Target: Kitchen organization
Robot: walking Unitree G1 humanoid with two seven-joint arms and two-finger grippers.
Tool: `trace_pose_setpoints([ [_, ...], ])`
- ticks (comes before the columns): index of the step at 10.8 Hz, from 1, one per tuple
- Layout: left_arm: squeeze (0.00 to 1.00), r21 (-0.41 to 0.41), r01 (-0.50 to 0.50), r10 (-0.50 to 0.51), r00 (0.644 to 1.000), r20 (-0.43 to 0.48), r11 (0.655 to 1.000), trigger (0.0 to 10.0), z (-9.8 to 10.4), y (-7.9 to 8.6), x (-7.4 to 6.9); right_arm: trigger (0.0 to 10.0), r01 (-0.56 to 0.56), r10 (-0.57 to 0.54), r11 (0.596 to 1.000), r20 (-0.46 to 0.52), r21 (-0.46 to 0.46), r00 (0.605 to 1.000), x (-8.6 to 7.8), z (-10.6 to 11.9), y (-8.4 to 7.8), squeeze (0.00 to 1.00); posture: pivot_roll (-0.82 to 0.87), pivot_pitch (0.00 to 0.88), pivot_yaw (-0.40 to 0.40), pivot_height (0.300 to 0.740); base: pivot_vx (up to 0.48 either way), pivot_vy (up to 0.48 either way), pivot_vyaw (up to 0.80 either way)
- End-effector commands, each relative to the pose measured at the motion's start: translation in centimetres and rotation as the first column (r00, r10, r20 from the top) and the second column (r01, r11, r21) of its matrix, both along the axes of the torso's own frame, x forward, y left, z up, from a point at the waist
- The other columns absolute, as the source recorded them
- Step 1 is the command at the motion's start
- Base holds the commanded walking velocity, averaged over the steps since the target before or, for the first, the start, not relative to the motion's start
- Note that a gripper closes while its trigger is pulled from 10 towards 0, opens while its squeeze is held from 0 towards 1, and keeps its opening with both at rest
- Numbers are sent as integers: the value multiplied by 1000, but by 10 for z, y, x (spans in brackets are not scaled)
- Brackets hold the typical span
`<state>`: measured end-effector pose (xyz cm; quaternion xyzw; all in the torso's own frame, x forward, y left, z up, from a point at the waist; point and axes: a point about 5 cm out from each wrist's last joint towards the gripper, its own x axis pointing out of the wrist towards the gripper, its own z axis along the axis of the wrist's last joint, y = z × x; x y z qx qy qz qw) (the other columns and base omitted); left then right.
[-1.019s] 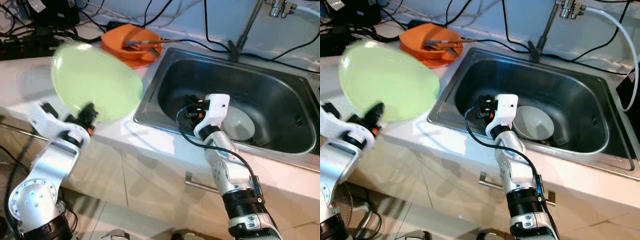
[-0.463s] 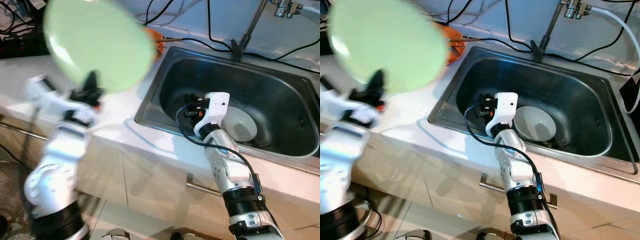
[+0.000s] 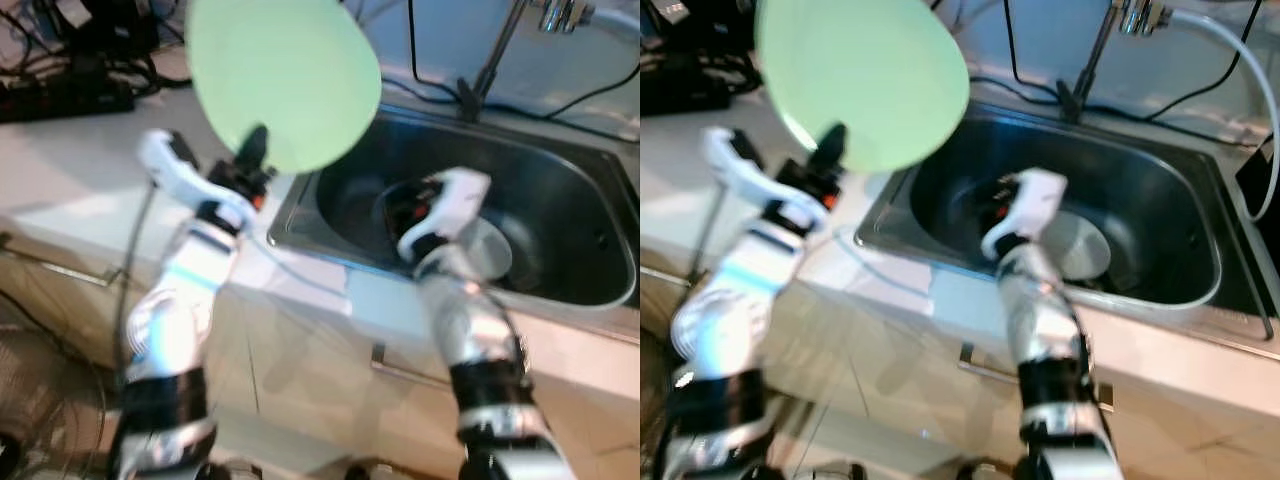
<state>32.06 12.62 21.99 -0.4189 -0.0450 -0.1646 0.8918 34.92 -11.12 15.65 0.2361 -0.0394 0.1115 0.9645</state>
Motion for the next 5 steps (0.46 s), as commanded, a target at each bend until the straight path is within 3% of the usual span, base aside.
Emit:
trace_pose_setpoints([
  [1, 0, 14, 56, -57, 994, 90, 998, 10000, 15, -15, 4, 10000, 17, -18, 996, 7, 91, 1000, 2, 10, -8, 1000, 73, 3, -32, 740, 0, 0, 0],
  [3, 0, 17, 86, -88, 993, 85, 996, 10000, 8, -24, 9, 10000, 15, -15, 975, -1, 221, 1000, 3, 15, -15, 1000, 60, 1, -25, 740, 0, 0, 0],
  [4, 0, 28, 110, -112, 991, 78, 994, 10000, 4, -30, 9, 10000, -26, 28, 943, -1, 331, 1000, 1, 17, -15, 1000, 59, 0, -25, 740, 0, 0, 0],
  [5, 0, 26, 113, -114, 991, 76, 993, 10000, 1, -31, 9, 10000, -50, 50, 927, 9, 373, 999, 0, 19, -15, 1000, 57, 0, -27, 740, 0, 0, 0],
])
